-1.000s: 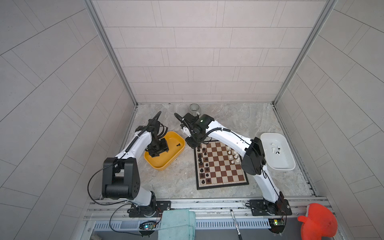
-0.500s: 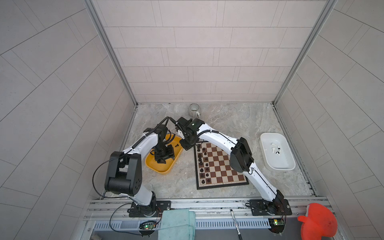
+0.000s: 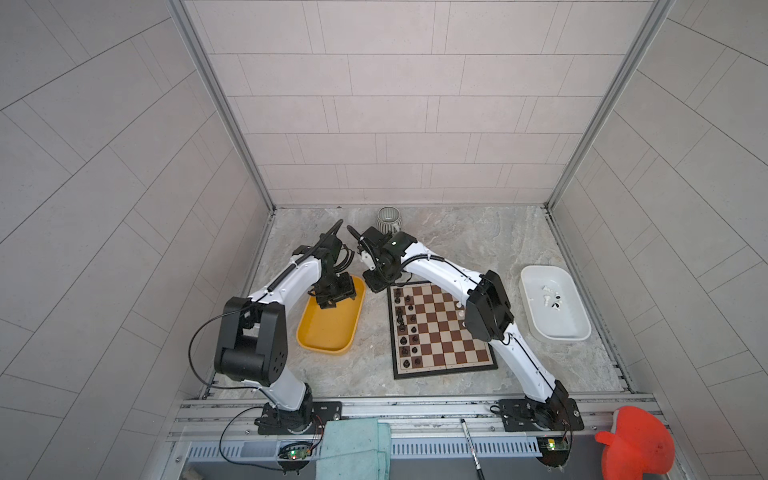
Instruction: Set up the chess pieces on the board
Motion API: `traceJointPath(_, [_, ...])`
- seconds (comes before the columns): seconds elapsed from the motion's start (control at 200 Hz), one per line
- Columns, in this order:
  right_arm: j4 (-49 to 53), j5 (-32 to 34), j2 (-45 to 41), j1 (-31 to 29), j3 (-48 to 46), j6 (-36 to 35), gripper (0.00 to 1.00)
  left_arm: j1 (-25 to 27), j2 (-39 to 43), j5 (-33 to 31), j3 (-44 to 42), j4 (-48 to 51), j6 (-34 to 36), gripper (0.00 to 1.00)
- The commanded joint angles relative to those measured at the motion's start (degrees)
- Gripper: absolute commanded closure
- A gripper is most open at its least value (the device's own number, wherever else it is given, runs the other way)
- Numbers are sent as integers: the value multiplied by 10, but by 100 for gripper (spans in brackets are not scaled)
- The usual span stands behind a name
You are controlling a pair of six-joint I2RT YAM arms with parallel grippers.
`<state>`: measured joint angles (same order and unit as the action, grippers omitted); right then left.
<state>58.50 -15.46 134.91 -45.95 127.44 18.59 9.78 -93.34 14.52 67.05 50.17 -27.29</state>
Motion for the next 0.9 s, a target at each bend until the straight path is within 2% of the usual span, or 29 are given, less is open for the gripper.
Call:
traceJointPath(0.0, [-42, -21, -113, 11, -84, 20, 76, 1, -43, -64, 42, 12, 44, 36])
traceJointPath(0.16, [-112, -67, -244, 33, -255, 42, 61, 3, -111, -80, 97, 16, 70, 42])
traceJointPath(0.38, [-137, -89, -379, 79, -394, 44, 60, 3, -165, -110, 118, 10, 32, 50])
traceJointPath(0.56, [-144, -97, -430, 101, -441, 42, 59, 3, -175, -130, 98, -27, -9, 55])
traceJointPath(0.796, [-137, -102, -445, 104, -449, 37, 60, 5, -158, -141, 48, -91, -59, 60])
traceJointPath(0.896, [-131, -103, -449, 104, -450, 34, 60, 8, -131, -146, 6, -152, -80, 61])
